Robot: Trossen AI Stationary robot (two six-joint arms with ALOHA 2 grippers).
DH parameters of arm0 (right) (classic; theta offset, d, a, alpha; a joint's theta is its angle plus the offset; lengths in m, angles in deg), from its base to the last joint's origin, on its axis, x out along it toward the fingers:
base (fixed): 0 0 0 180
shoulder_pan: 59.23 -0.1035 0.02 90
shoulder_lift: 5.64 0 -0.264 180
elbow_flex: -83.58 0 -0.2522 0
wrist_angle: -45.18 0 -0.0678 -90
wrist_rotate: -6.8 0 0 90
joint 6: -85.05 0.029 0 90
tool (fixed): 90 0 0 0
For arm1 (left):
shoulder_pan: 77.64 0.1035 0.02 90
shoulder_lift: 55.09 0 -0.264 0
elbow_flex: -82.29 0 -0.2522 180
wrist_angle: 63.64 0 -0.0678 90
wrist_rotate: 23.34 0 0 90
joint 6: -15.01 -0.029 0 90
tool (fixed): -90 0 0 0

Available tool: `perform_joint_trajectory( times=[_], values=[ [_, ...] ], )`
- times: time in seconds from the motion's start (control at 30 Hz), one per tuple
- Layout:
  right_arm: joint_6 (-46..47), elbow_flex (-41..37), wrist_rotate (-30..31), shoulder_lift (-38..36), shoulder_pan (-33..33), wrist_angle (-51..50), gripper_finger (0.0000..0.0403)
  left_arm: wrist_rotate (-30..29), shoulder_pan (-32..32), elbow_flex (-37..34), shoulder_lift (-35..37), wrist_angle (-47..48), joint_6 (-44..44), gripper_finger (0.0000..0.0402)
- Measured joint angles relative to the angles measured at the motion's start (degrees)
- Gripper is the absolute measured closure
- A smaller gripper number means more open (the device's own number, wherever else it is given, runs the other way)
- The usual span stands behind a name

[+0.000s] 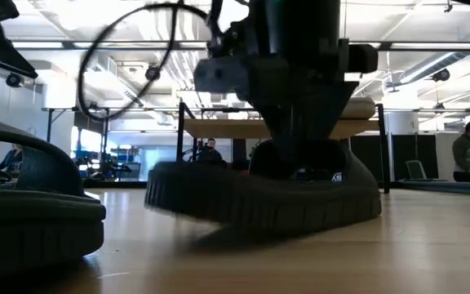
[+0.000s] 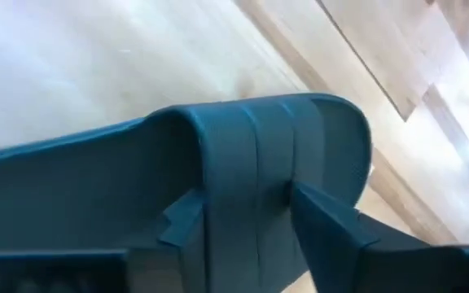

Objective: Pick and place slides into the shelf
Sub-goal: Put the black slide near the shelf

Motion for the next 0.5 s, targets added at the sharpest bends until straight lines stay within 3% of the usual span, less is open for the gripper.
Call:
perform_joint_trajectory(
  times=[0.23, 0.5],
  values=[
    [1.7, -1.7, -1.3, -0.2, 0.8, -0.3, 0.0381, 0.0, 0.0, 0.0, 0.0, 0.0, 0.0, 0.0240],
    [-10.3, -1.8, -2.3, -0.5, -0.4, -0.2, 0.0390, 0.0, 0.0, 0.0, 0.0, 0.0, 0.0, 0.0240]
  ],
)
